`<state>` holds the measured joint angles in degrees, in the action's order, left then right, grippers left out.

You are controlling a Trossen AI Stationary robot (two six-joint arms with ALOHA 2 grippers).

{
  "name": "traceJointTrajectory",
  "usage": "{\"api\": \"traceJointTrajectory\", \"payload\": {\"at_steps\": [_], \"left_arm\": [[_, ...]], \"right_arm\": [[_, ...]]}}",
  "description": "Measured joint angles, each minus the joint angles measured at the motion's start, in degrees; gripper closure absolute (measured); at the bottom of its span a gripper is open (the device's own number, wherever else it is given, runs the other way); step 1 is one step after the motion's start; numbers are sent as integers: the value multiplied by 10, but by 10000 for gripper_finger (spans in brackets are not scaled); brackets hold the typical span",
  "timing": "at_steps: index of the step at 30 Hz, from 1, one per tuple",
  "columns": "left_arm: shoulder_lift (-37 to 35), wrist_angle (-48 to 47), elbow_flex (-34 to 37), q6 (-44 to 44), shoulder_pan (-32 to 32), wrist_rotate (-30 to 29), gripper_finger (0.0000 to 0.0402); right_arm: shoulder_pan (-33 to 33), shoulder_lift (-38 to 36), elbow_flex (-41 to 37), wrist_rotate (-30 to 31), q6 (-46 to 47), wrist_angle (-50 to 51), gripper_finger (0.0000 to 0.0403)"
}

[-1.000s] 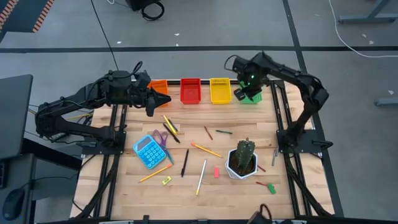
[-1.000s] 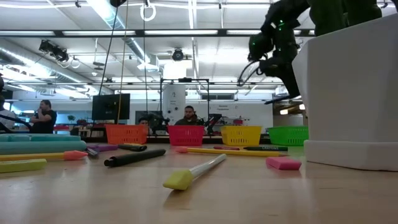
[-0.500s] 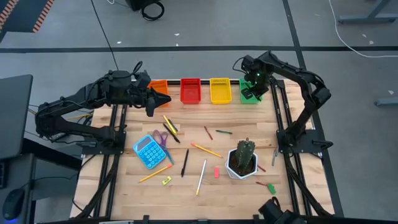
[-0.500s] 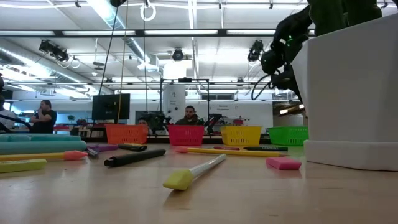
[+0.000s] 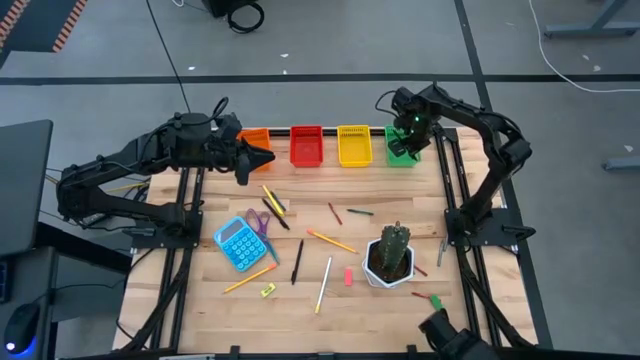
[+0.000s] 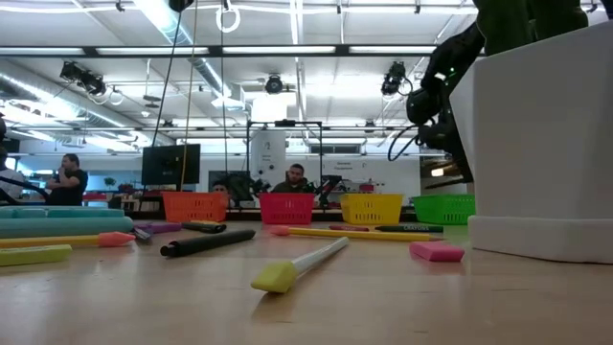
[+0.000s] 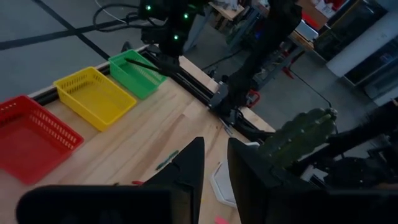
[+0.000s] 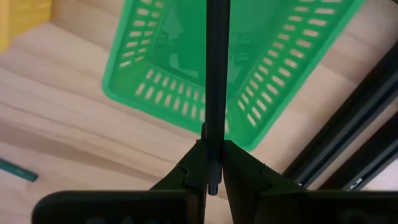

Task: Sort crayons/erasers/pens/pencils in bins
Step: Put the top right black pen into the green bin

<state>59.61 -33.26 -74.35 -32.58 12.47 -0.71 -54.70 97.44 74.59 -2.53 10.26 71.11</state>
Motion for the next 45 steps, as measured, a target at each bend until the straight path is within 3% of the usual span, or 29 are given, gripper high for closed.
{"api": "traceJointTrajectory", "payload": {"at_steps": [6,23,45], "left_arm": [[0,0,0,-25,0,-2,322],[0,0,0,-47,0,-17,326],[0,0,0,-73,0,-23,326]], "right_arm": [[1,38,0,-2,-18,-6,354],[-41,39,0,-4,-76,-35,354],[-40,94,0,-10,-97,-52,354]]}}
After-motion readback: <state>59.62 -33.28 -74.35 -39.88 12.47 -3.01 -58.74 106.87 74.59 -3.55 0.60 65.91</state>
